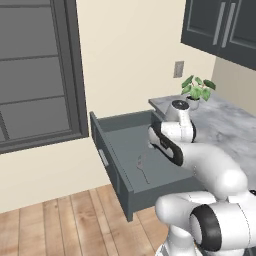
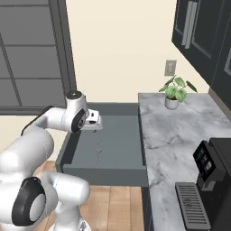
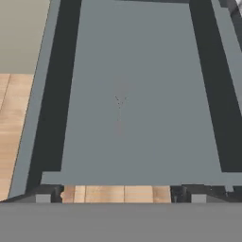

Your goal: Pick up the metallic utensils from the counter and place them in the open drawer. Make sure not to pick up any wooden utensils.

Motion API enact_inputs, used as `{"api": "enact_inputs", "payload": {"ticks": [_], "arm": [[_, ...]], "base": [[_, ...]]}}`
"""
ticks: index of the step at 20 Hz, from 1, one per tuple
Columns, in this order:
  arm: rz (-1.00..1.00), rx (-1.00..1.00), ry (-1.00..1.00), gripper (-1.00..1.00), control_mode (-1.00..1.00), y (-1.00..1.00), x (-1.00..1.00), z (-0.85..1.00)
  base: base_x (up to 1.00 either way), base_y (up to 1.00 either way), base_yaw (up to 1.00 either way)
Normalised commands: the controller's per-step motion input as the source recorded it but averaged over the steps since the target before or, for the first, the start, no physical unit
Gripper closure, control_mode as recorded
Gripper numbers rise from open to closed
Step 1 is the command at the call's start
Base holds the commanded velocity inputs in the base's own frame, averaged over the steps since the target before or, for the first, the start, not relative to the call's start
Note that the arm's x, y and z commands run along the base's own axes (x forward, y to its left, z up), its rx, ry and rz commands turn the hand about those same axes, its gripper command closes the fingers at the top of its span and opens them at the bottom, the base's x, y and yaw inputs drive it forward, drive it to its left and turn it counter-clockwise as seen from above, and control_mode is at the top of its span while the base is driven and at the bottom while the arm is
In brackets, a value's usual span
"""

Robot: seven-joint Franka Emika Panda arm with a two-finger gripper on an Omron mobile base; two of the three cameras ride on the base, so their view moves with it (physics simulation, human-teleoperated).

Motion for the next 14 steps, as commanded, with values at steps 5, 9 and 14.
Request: {"api": "enact_inputs", "payload": {"ticks": [5,9,14], "arm": [[-0.08,0.02,-0.11,-1.00,-1.00,0.00,-0.89,0.32],[-0.04,0.00,-0.20,-1.00,-1.00,-0.05,-0.67,0.49],[0.00,0.02,-0.04,-1.00,-1.00,-0.02,-0.29,0.57]], "base": [[0.00,0.00,0.00],[0.00,0.00,0.00],[0.00,0.00,0.00]]}}
